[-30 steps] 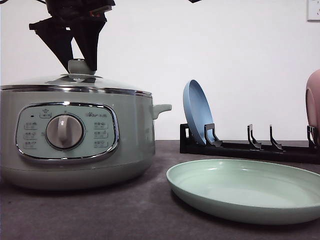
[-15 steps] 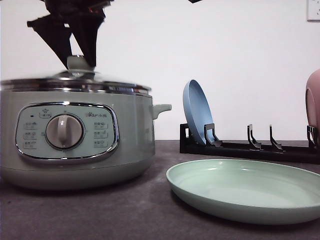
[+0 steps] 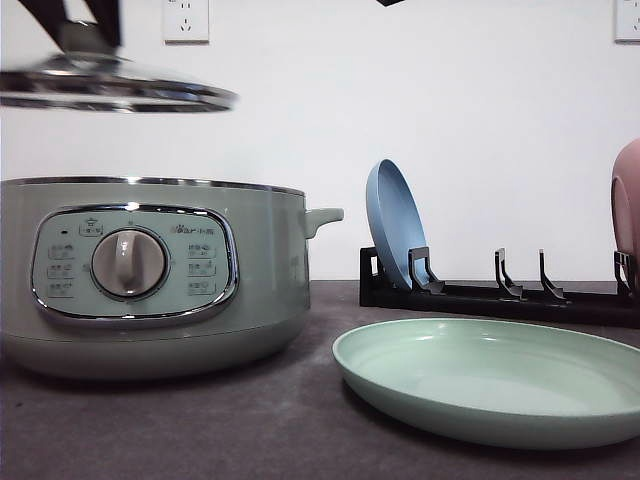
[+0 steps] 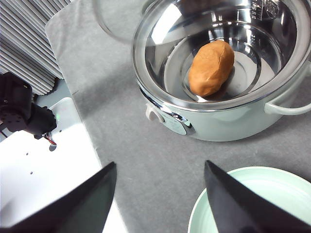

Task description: Transfer potato from steamer to green plate

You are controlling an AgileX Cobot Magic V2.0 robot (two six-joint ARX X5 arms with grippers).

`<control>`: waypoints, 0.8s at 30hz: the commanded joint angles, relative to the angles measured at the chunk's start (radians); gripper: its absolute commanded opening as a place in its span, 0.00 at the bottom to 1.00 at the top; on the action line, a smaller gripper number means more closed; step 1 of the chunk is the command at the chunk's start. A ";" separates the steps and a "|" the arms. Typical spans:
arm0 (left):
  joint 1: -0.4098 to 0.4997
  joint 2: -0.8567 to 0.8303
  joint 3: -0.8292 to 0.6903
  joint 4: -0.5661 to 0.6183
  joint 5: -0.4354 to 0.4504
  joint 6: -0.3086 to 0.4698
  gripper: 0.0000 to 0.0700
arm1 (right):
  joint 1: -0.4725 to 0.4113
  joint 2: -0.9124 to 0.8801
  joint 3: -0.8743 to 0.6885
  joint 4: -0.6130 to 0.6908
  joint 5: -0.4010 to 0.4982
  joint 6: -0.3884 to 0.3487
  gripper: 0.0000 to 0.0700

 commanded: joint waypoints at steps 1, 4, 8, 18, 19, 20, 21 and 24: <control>0.020 -0.027 0.031 0.014 -0.013 -0.009 0.00 | 0.005 0.011 0.017 0.015 0.001 0.010 0.51; 0.068 -0.054 0.031 0.001 -0.027 -0.009 0.00 | 0.005 0.011 0.017 0.017 0.004 0.017 0.51; 0.128 -0.078 0.031 -0.014 -0.036 -0.008 0.00 | 0.005 0.011 0.017 0.017 0.048 0.031 0.51; 0.224 -0.089 0.031 -0.038 -0.036 0.001 0.00 | 0.007 0.015 0.017 0.033 0.054 0.062 0.51; 0.229 -0.089 0.031 -0.038 -0.036 0.002 0.00 | 0.007 0.017 0.017 0.044 0.054 0.069 0.51; 0.233 -0.089 0.031 -0.038 -0.036 0.002 0.00 | 0.008 0.020 0.018 0.057 0.054 0.077 0.51; 0.236 -0.089 0.031 -0.038 -0.036 0.003 0.00 | 0.009 0.024 0.019 0.070 0.054 0.088 0.51; 0.244 -0.089 0.031 -0.037 -0.036 0.003 0.00 | 0.017 0.054 0.039 0.094 0.054 0.110 0.53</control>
